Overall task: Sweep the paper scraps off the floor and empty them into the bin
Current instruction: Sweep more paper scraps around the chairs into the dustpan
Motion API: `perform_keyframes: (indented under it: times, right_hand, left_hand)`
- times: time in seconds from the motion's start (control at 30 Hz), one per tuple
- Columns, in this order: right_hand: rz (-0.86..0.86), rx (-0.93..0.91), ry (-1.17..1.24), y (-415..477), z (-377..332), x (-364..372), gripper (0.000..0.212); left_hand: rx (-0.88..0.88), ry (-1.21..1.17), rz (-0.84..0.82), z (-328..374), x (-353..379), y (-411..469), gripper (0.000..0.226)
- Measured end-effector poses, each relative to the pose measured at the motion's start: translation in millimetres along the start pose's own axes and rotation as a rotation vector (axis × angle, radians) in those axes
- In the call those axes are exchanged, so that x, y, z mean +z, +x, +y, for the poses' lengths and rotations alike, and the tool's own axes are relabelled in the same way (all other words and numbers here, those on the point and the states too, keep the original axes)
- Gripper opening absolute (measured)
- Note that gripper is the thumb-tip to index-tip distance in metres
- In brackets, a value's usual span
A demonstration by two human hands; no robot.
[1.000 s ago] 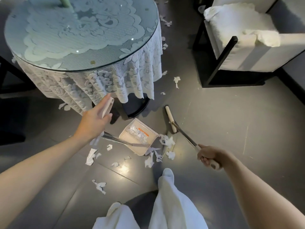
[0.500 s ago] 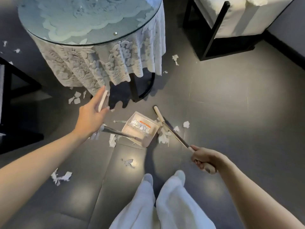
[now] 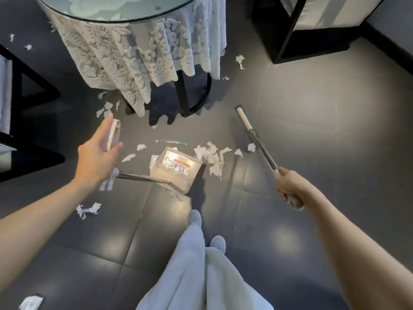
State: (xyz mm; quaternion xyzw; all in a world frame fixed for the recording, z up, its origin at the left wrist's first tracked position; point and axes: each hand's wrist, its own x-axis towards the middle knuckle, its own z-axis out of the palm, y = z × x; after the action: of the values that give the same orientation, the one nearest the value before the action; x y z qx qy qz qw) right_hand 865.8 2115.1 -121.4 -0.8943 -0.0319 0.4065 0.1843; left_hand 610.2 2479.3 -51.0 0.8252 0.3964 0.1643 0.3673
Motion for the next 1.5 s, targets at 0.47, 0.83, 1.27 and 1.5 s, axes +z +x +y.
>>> perform_keyframes:
  times: [0.47, 0.83, 1.27, 1.5]
  right_hand:
    - [-0.291, -0.07, -0.078, -60, -60, 111, 0.016]
    - [-0.314, 0.011, 0.093, -121, -103, 209, 0.034]
    - [-0.139, 0.029, 0.135, -103, -136, 184, 0.035]
    - [-0.319, 0.0, 0.05, -85, -137, 189, 0.049]
  left_hand:
    - [-0.069, 0.038, 0.034, -76, -95, -94, 0.077]
    - [-0.052, 0.02, -0.137, -168, -136, -118, 0.079]
    - [0.017, 0.009, -0.192, -174, -87, -83, 0.071]
    - [-0.008, -0.038, -0.153, -155, -63, -62, 0.067]
